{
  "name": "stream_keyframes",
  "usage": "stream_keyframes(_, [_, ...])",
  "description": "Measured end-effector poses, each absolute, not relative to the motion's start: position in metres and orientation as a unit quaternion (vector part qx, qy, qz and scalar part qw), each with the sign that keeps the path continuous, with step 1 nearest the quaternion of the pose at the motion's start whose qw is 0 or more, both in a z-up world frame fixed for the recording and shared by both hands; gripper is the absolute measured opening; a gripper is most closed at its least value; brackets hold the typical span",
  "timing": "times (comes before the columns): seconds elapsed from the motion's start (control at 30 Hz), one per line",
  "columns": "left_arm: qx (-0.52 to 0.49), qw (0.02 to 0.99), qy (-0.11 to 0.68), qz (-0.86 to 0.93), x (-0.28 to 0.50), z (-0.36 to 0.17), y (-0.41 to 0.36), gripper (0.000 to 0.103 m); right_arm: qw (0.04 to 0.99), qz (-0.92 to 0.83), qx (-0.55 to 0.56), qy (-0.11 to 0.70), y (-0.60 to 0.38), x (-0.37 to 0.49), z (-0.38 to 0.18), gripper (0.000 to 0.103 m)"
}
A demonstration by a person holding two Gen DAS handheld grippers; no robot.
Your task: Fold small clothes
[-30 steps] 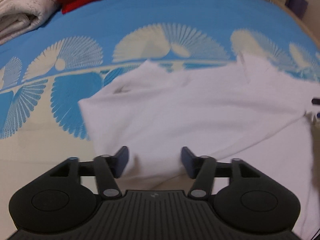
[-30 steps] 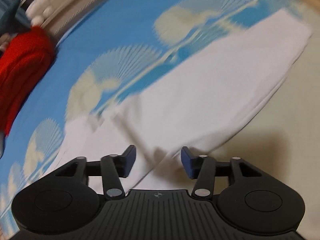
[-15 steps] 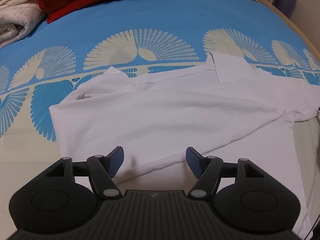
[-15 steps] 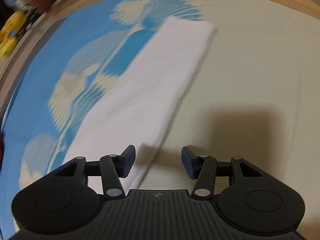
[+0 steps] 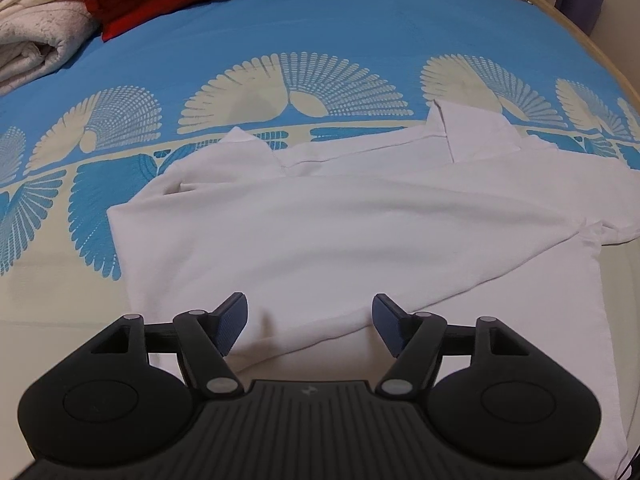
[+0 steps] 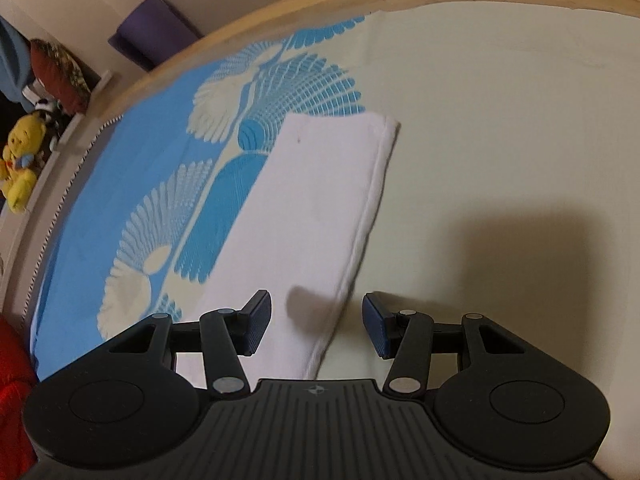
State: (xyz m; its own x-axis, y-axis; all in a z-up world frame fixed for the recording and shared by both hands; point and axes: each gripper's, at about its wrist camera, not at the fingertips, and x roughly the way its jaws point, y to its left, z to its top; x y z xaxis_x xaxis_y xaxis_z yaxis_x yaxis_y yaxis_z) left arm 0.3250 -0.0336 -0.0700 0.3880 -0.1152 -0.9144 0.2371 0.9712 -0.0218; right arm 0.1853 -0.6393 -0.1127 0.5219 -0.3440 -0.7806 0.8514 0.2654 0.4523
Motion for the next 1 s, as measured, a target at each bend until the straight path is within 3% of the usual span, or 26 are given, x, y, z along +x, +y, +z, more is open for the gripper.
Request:
stream_keyframes(0.17, [0.056,0.830,0.545,-0.103,0.326,-0.071,-0.031,0.074,0.757,-0.409,0.429,0.276,-0.635,0.196,-0.114,0.052])
stream_keyframes(0.23, [0.056,0.830,0.545,-0.104,0.325,-0.071,-0.030,0.074,0.758,-0.430,0.414,0.265,-0.635,0.199,-0.115,0.042])
stream_keyframes(0.3, [0.057,0.830,0.545,-0.104,0.325,-0.071,-0.028,0.074,0.754,-0.437,0.414,0.264,-0.636,0.199,-0.118,0.003])
stream_keyframes(0.43, [0.059,0.830,0.545,-0.101,0.323,-0.071,-0.023,0.074,0.743,-0.462,0.416,0.248,-0.629,0.198,-0.112,0.003])
stream_keyframes(0.77, [0.044,0.835,0.540,-0.100,0.318,-0.062,-0.004,0.074,0.846,-0.396,0.288,0.211,-0.539,0.256,-0.030,0.003])
stream_keyframes(1.0, [0.024,0.842,0.532,-0.083,0.320,-0.051,0.028,0.074,0.958,-0.154,0.152,0.190,-0.369,0.296,0.027,0.003])
